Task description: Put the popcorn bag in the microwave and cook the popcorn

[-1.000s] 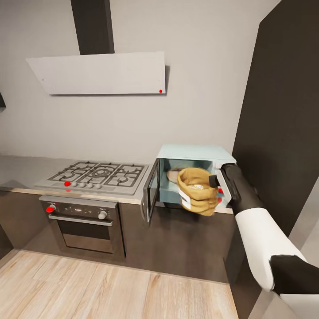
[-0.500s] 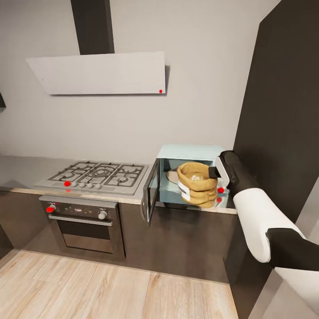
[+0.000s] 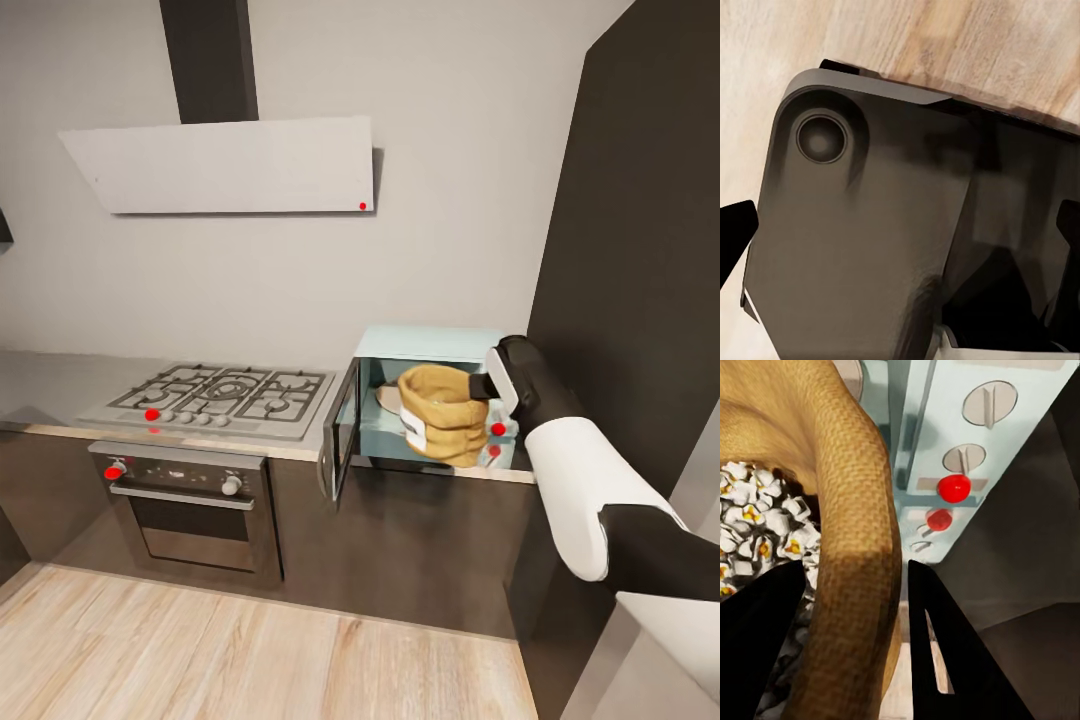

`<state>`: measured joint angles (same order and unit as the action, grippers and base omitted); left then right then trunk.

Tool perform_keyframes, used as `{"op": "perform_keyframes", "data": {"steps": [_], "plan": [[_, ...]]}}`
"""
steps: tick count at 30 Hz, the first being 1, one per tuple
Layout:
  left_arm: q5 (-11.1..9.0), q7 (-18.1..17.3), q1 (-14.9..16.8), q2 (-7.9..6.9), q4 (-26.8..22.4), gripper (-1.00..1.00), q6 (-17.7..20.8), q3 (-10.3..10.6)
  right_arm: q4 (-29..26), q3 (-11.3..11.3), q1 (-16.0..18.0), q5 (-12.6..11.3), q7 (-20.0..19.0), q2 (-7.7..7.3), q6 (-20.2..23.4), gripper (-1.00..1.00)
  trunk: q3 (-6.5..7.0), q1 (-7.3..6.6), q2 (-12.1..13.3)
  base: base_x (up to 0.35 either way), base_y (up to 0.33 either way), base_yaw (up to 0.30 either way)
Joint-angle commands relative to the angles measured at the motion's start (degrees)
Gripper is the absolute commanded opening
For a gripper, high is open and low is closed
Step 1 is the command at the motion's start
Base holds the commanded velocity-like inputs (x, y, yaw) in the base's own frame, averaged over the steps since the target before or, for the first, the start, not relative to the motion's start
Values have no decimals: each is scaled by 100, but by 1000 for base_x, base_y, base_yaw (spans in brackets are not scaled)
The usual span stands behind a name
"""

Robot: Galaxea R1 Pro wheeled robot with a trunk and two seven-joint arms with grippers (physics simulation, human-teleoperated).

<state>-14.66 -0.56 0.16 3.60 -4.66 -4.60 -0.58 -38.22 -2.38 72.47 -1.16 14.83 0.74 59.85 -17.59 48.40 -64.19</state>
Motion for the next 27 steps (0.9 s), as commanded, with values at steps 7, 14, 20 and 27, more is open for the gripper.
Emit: {"op": "perform_keyframes", "data": {"steps": [7,14,20,27], "plan": [[-28,-6,2,1,0,100,-15,-4,-10,-302,4,7,33,115,15,-100,-7,0,-4,0,0,0],[-44,-1,10,1,-5,100,-7,-21,176,-271,4,60,35,166,15,-100,-7,0,-4,0,0,0],[-45,3,11,1,-8,100,-12,-21,128,-280,4,103,29,188,15,-100,-7,0,-4,0,0,0],[-46,3,11,-1,-8,100,-12,-21,97,-283,4,105,42,190,15,-100,-7,0,-4,0,0,0]]}}
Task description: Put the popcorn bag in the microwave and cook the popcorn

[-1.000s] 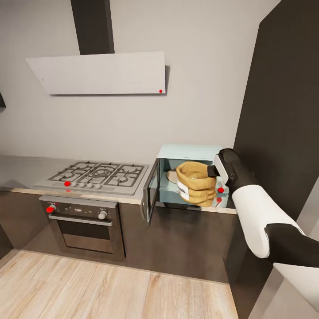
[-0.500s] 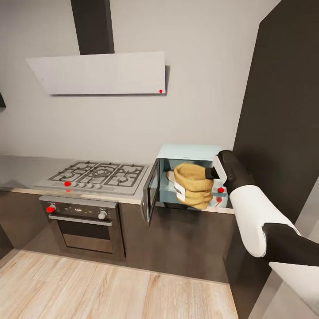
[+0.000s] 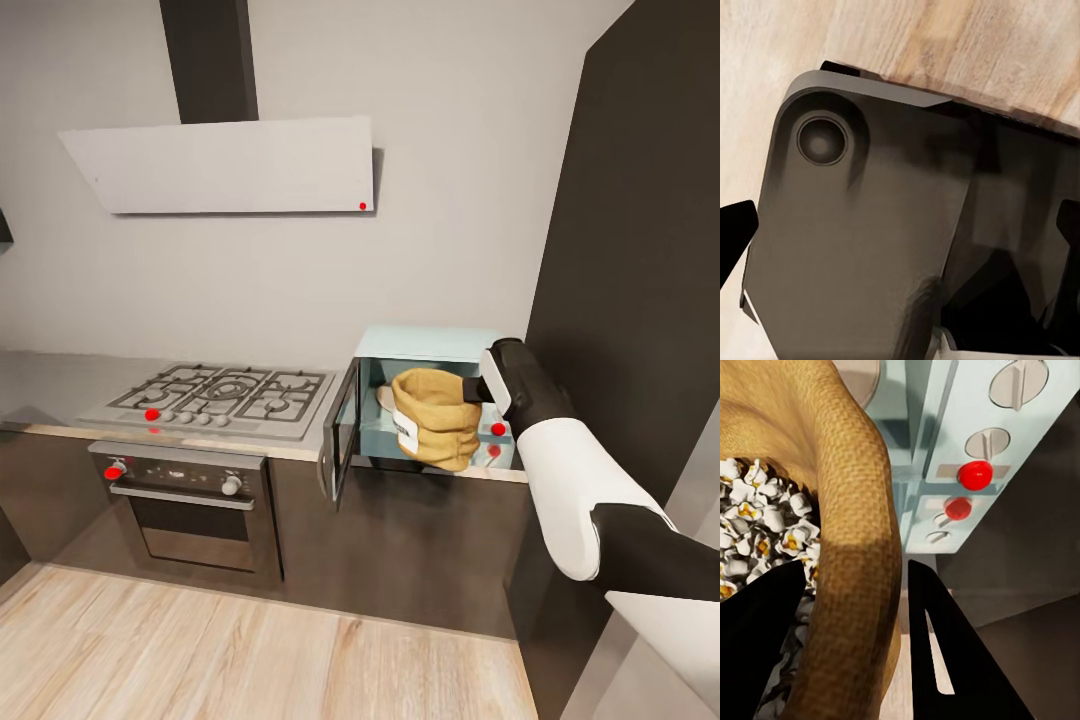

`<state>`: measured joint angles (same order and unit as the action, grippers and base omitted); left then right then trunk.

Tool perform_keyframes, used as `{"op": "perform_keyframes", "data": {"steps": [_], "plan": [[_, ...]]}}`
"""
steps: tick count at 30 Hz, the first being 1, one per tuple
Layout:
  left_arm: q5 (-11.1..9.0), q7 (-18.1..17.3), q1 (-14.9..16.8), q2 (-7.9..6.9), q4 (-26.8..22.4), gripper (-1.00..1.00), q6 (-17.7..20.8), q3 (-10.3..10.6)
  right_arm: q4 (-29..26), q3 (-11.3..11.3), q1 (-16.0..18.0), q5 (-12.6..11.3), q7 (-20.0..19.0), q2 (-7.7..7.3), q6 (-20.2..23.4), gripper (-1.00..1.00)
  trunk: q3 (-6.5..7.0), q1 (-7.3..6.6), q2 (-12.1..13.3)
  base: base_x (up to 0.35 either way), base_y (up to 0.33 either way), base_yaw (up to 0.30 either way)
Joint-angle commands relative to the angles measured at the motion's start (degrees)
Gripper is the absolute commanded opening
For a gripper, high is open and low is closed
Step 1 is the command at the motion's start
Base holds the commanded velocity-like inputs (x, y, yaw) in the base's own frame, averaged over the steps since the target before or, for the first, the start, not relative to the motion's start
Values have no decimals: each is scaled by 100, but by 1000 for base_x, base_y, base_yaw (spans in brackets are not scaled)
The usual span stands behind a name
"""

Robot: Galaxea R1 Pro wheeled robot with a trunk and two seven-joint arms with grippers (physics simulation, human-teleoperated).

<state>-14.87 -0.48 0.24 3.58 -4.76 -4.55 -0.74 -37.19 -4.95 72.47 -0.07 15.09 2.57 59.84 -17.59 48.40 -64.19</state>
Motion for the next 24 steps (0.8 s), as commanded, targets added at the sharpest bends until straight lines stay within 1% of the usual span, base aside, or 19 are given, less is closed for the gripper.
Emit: {"op": "perform_keyframes", "data": {"steps": [1,7,24], "plan": [[-27,-5,2,2,2,100,-17,-5,-3,-25,4,-4,17,7,16,-100,-7,0,-4,0,0,0],[-26,-10,2,3,2,100,-12,-6,13,-31,4,-17,22,-1,16,-100,-7,0,-4,45,0,0],[-25,-8,2,3,2,100,-13,-6,72,-32,4,-25,31,-19,16,-100,-7,0,-4,192,0,0]]}}
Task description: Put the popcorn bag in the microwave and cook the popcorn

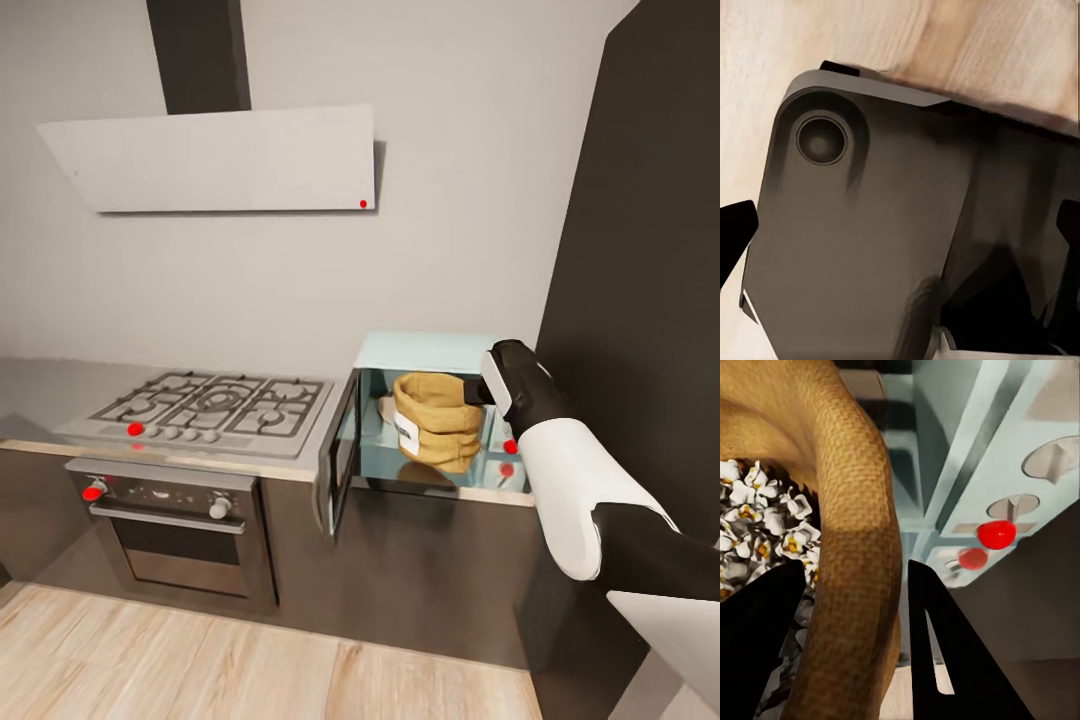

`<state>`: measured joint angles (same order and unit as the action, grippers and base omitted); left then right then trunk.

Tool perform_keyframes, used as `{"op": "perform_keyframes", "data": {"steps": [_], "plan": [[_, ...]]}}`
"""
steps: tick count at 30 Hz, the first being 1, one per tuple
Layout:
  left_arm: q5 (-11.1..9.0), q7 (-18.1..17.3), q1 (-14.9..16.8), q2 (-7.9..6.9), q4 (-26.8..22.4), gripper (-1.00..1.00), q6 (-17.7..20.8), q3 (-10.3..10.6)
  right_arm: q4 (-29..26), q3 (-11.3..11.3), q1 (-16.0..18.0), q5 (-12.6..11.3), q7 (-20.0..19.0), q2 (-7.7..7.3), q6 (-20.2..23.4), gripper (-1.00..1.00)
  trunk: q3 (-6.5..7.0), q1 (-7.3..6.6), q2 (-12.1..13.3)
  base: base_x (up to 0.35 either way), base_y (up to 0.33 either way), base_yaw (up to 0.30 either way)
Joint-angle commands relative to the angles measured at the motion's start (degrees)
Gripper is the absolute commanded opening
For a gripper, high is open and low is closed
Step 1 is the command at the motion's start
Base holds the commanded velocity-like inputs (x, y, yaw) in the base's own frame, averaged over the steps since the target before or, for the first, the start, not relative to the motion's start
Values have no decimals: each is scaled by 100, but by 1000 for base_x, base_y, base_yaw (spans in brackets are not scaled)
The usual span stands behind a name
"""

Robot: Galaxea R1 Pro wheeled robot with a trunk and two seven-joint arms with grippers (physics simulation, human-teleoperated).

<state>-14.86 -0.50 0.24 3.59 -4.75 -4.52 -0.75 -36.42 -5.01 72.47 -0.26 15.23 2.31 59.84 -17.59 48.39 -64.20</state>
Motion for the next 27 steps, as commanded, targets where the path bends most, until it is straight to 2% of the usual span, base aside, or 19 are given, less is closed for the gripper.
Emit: {"op": "perform_keyframes", "data": {"steps": [1,21,27], "plan": [[-26,-7,2,1,1,100,-14,-5,-5,-27,4,-15,20,8,16,-100,-7,2,-4,195,0,0],[-28,-3,2,1,1,100,-13,-4,28,-27,4,-45,32,12,16,-100,-7,2,-4,158,0,0],[-27,-3,2,1,2,100,-14,-5,205,-27,4,-53,24,15,16,-100,-7,2,-4,151,0,0]]}}
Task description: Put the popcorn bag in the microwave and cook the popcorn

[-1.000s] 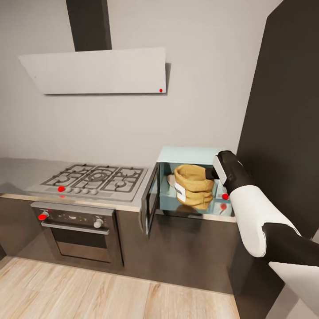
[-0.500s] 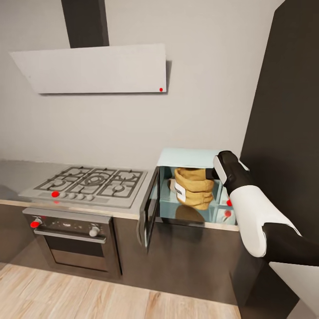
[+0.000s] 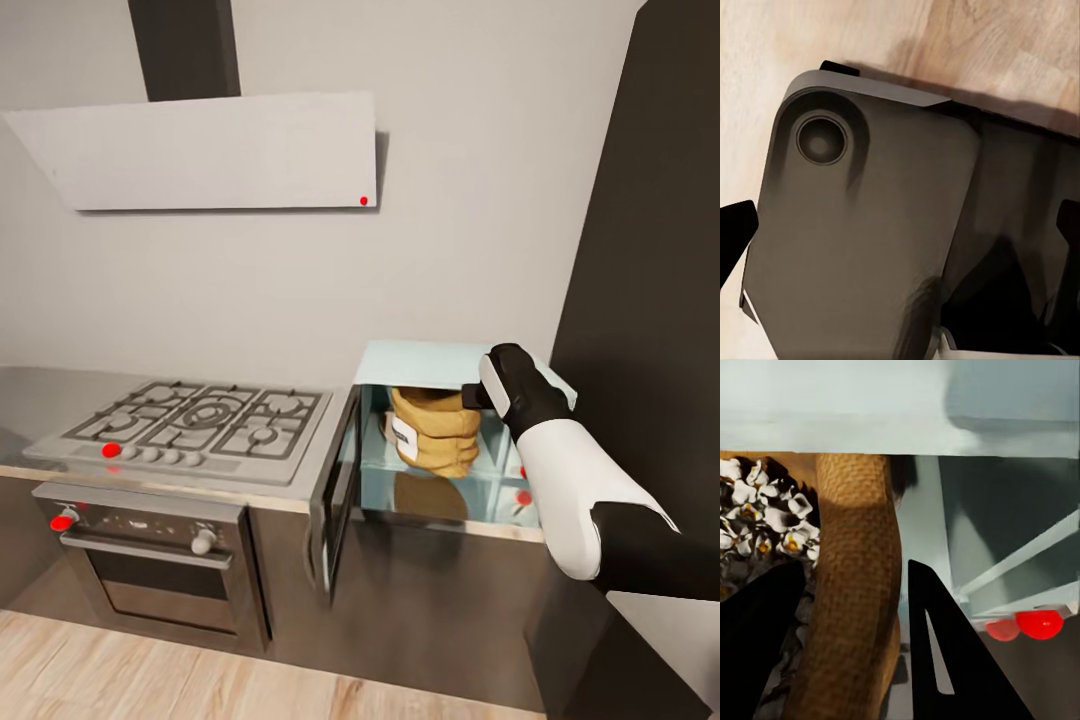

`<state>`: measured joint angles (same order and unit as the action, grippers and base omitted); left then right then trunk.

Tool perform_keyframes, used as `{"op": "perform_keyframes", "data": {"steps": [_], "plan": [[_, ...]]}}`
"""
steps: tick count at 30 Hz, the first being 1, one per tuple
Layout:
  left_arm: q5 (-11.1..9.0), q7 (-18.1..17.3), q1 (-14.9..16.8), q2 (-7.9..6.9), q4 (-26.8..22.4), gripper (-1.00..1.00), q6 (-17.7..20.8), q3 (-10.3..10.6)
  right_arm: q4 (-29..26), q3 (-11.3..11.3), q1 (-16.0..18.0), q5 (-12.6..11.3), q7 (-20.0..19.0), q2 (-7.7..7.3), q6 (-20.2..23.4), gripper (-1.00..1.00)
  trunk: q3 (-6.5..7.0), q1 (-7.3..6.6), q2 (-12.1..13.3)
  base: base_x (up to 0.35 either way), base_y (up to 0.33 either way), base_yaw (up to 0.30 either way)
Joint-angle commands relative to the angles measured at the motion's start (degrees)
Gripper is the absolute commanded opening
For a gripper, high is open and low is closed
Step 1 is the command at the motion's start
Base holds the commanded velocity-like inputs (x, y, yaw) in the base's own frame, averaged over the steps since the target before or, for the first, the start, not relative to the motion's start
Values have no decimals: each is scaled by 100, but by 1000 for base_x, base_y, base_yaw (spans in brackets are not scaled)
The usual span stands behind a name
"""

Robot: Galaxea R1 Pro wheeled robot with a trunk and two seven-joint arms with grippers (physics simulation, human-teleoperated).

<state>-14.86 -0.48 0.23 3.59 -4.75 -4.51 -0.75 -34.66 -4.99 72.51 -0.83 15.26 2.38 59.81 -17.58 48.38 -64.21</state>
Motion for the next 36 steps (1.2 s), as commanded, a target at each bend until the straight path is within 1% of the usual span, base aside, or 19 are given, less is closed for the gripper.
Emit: {"op": "perform_keyframes", "data": {"steps": [1,5,11,14,17,28,29,36], "plan": [[-26,-6,3,1,1,100,-15,-5,34,-29,0,4,21,8,19,-100,-8,2,-2,139,0,0],[-26,-7,3,-2,0,100,-18,-4,38,-29,0,14,21,0,19,-100,-8,2,-2,68,0,0],[-26,-6,3,-6,1,100,-15,-28,14,-29,-25,-11,18,36,19,-100,-7,2,-1,0,0,0],[-28,-7,3,-6,0,100,-15,-30,-13,-24,-26,93,20,94,19,-100,-7,2,-1,0,0,0],[-26,-8,3,-8,1,100,-16,-30,-22,-28,-26,159,20,110,19,-100,-7,2,-1,0,0,0],[-29,-8,3,-8,0,100,-17,-31,-19,-81,-26,173,29,113,19,-100,-7,2,-1,0,0,0],[-28,-10,3,-8,0,100,-16,-31,130,-81,-26,-48,29,113,19,-100,-7,2,-1,35,0,0],[-26,-13,3,-8,0,100,-16,-30,278,-81,-26,-48,23,113,-10,-100,-7,2,-1,86,0,0]]}}
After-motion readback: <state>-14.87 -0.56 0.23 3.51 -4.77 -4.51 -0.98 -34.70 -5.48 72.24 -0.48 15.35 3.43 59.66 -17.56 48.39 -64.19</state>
